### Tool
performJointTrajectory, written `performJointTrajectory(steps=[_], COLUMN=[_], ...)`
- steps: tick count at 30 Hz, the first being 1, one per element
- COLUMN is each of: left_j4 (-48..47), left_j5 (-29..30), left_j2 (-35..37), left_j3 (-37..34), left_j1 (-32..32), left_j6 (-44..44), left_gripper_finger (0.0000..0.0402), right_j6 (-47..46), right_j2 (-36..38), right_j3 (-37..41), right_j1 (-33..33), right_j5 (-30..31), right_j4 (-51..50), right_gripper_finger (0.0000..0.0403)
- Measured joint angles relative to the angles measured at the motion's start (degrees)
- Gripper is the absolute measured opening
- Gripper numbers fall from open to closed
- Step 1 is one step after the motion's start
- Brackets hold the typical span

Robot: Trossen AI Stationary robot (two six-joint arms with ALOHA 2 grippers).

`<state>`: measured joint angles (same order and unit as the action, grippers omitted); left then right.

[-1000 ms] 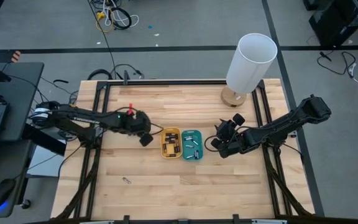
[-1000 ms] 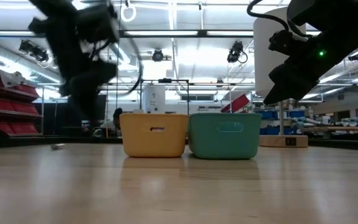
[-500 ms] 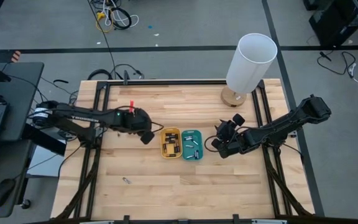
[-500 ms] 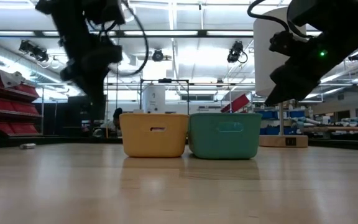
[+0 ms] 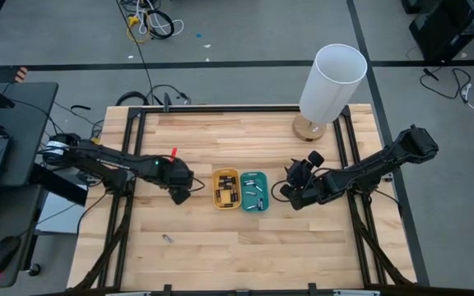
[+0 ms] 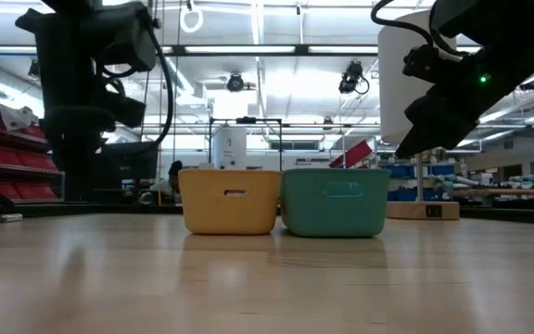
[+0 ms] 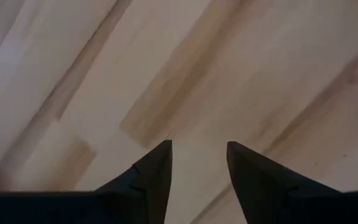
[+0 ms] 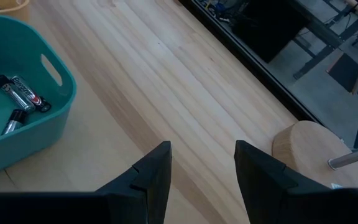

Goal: Sort batteries
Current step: Put the silver battery into the green bin

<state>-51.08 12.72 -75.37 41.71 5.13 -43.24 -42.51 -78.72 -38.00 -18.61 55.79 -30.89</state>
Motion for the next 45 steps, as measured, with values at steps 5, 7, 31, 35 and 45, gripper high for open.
performJointTrajectory(steps=[5, 7, 31, 35, 45], left_j4=[-2.49, -2.74, -17.42, -13.22, -12.80], left_j5=[-10.44, -13.37, -11.34, -15.79, -11.34], left_j2=[-0.01, -0.01, -1.89, -4.18, -8.27], left_j3=[0.00, 0.00, -1.72, -5.43, -5.69], left_j1=[-2.57, -2.92, -14.05, -16.10, -19.04], left_j6=[-5.15, -5.39, -6.35, -5.02, -6.86], left_gripper_finger=[0.0196, 0.0211, 0.0271, 0.0271, 0.0270], right_j6=[-0.02, -0.02, 0.22, 0.23, 0.23], right_j2=[0.00, -0.02, 0.00, 0.00, 0.00], right_j3=[0.01, 0.00, 0.00, 0.00, -0.02], right_j1=[0.00, 0.00, 0.85, 0.81, 0.81], right_j5=[-0.01, -0.02, 0.04, 0.03, 0.02], right_j4=[0.33, 0.45, 0.24, 0.04, -0.58], right_gripper_finger=[0.0163, 0.0163, 0.0163, 0.0163, 0.0163])
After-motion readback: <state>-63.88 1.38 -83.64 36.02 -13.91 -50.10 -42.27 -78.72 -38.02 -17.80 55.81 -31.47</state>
